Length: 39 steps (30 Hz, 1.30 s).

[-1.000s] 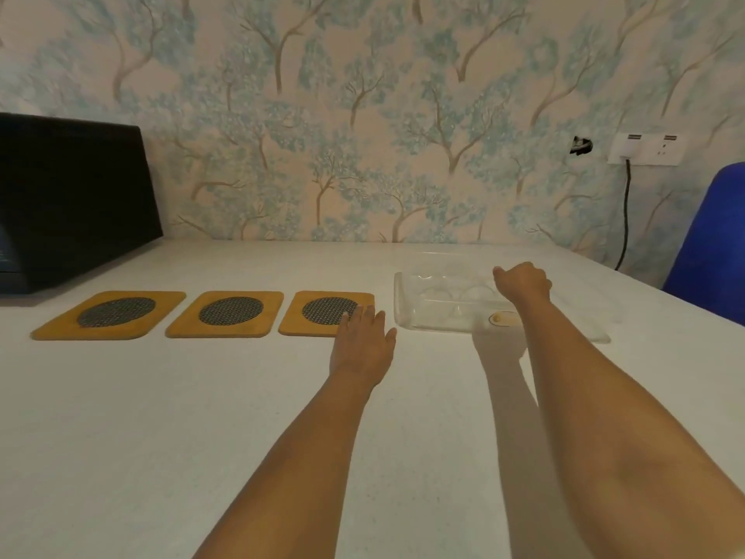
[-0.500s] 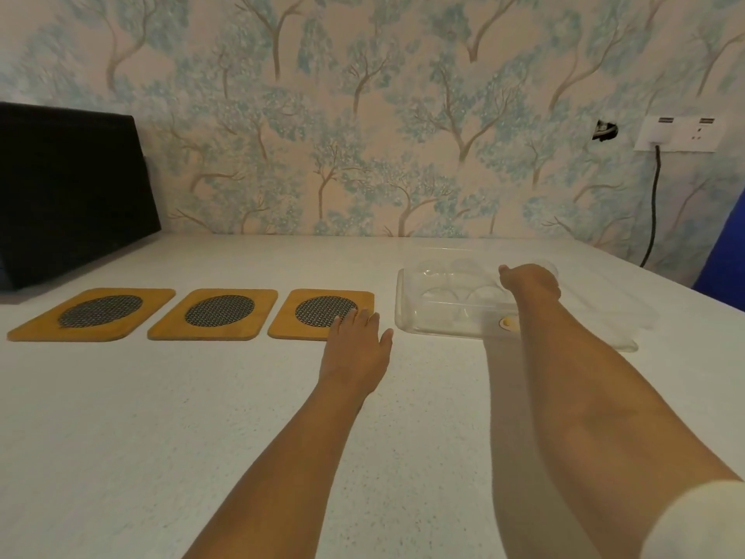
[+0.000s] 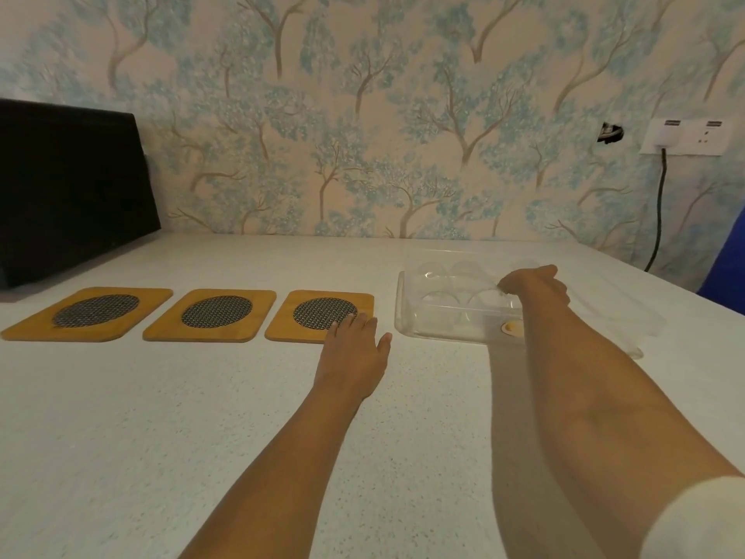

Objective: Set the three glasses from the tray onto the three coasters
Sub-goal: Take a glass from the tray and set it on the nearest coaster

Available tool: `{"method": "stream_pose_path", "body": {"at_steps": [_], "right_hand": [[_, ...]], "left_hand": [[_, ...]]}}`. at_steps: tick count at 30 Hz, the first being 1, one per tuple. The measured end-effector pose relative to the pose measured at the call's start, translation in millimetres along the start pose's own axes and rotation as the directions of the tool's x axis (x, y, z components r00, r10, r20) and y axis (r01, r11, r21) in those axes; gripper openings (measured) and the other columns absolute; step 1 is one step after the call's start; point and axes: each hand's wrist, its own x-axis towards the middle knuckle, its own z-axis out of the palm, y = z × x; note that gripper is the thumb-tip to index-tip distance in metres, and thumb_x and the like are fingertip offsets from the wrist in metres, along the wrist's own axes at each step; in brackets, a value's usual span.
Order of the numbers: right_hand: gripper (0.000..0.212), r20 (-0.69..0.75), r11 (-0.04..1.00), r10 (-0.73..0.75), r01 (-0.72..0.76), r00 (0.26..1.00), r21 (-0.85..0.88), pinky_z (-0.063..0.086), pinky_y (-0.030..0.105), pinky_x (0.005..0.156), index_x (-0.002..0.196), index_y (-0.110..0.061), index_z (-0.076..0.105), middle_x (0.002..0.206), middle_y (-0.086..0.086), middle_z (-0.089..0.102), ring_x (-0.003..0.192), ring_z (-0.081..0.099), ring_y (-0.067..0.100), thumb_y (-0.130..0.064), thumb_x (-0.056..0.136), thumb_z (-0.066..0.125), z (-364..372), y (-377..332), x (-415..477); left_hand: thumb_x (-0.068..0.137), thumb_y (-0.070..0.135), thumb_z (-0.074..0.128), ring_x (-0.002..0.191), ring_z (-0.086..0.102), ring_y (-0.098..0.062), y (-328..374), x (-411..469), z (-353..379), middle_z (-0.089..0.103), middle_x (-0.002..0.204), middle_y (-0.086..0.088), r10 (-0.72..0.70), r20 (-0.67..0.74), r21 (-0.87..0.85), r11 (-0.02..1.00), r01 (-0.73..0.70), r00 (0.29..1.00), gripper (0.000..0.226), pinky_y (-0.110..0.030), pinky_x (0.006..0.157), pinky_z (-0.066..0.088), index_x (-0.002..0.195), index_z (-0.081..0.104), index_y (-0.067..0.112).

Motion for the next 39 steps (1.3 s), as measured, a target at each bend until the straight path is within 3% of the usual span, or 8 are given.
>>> {"method": "stream_pose_path", "body": {"at_steps": [9, 16, 21, 24, 27, 32, 35, 39], "right_hand": [[0.08, -0.178, 0.969, -0.123, 0.157, 0.976, 0.19, 0.044, 0.042, 0.097, 0.144, -0.01, 0.026, 0.136, 0.021, 0.045, 0.126, 0.044, 0.036, -0.019, 0.08, 0.073, -5.4, 5.9, 9.4], [0.082, -0.388, 0.662, -0.108, 0.357, 0.915, 0.659, 0.043, 0.042, 0.103, 0.139, -0.013, 0.033, 0.139, 0.014, 0.044, 0.127, 0.045, 0.032, -0.029, 0.071, 0.077, -28.4, 1.0, -5.6], [0.082, -0.201, 0.255, -0.001, 0.194, 0.98, 0.947, 0.04, 0.028, 0.091, 0.14, -0.015, 0.035, 0.136, 0.005, 0.047, 0.116, 0.05, 0.021, -0.032, 0.072, 0.078, -46.6, -3.1, -31.5], [0.075, -0.063, 0.119, -0.038, 0.067, 0.997, 0.991, 0.041, 0.028, 0.096, 0.138, -0.015, 0.042, 0.129, 0.0, 0.051, 0.108, 0.052, 0.016, -0.041, 0.076, 0.074, -47.1, 3.0, -52.8], [0.075, 0.063, 0.091, -0.187, -0.047, 0.98, 0.995, 0.044, 0.039, 0.103, 0.141, -0.017, 0.042, 0.142, 0.001, 0.049, 0.119, 0.055, 0.019, -0.061, 0.082, 0.057, -39.9, 13.5, -75.8], [0.082, 0.301, -0.166, -0.3, -0.36, 0.905, 0.918, 0.042, 0.052, 0.103, 0.144, -0.018, 0.032, 0.141, 0.006, 0.044, 0.123, 0.054, 0.028, -0.07, 0.083, 0.047, -31.2, 11.1, -107.7], [0.076, 0.39, -0.124, -0.35, -0.455, 0.852, 0.882, 0.046, 0.057, 0.096, 0.138, -0.023, 0.029, 0.134, 0.008, 0.047, 0.11, 0.058, 0.031, -0.069, 0.081, 0.052, -25.7, 7.5, -123.0], [0.069, 0.492, 0.123, -0.381, -0.485, 0.783, 0.866, 0.047, 0.057, 0.082, 0.136, -0.016, 0.03, 0.123, 0.014, 0.042, 0.108, 0.05, 0.033, -0.028, 0.082, 0.07, -21.1, -7.2, -143.0]], "left_hand": [[0.101, 0.038, 0.025, 0.145, 0.018, -0.021, -0.5, 0.1, 0.2, 0.026, 0.156, -0.005, 0.006, 0.0, -0.009, 1.0, -0.006, 1.0, 0.052, -0.038, 0.12, 0.01, 0.146, 0.029, 0.013], [0.101, 0.037, 0.024, 0.144, 0.022, -0.022, 0.3, -2.2, -2.1, 0.03, 0.155, -0.007, -0.005, -0.014, -0.013, 1.0, 0.005, 1.0, 0.051, -0.038, 0.12, 0.012, 0.145, 0.031, 0.011], [0.101, 0.035, 0.023, 0.143, 0.023, -0.025, 0.5, -9.8, -6.3, 0.03, 0.154, -0.009, -0.001, -0.015, 0.017, 1.0, 0.001, 1.0, 0.051, -0.039, 0.119, 0.015, 0.144, 0.03, 0.009], [0.101, 0.034, 0.024, 0.143, 0.023, -0.026, -5.0, -15.9, -10.0, 0.028, 0.155, -0.01, 0.016, -0.026, 0.032, 0.999, -0.015, 1.0, 0.05, -0.04, 0.119, 0.016, 0.144, 0.03, 0.009], [0.101, 0.033, 0.025, 0.144, 0.022, -0.026, -16.4, -22.5, -14.9, 0.026, 0.155, -0.011, 0.033, -0.027, 0.033, 0.999, -0.032, 0.999, 0.05, -0.039, 0.119, 0.016, 0.145, 0.028, 0.009], [0.101, 0.035, 0.025, 0.145, 0.021, -0.026, -40.7, -33.0, -24.8, 0.025, 0.156, -0.011, 0.026, -0.021, 0.032, 0.999, -0.025, 0.999, 0.052, -0.039, 0.12, 0.017, 0.146, 0.027, 0.01], [0.101, 0.035, 0.026, 0.144, 0.021, -0.026, -56.3, -39.1, -31.5, 0.024, 0.156, -0.011, 0.018, -0.025, 0.016, 1.0, -0.017, 1.0, 0.052, -0.04, 0.12, 0.017, 0.146, 0.027, 0.01], [0.101, 0.036, 0.025, 0.144, 0.021, -0.025, -73.8, -46.2, -39.9, 0.025, 0.156, -0.01, 0.012, -0.022, 0.028, 1.0, -0.011, 1.0, 0.052, -0.04, 0.12, 0.017, 0.146, 0.027, 0.01]]}}
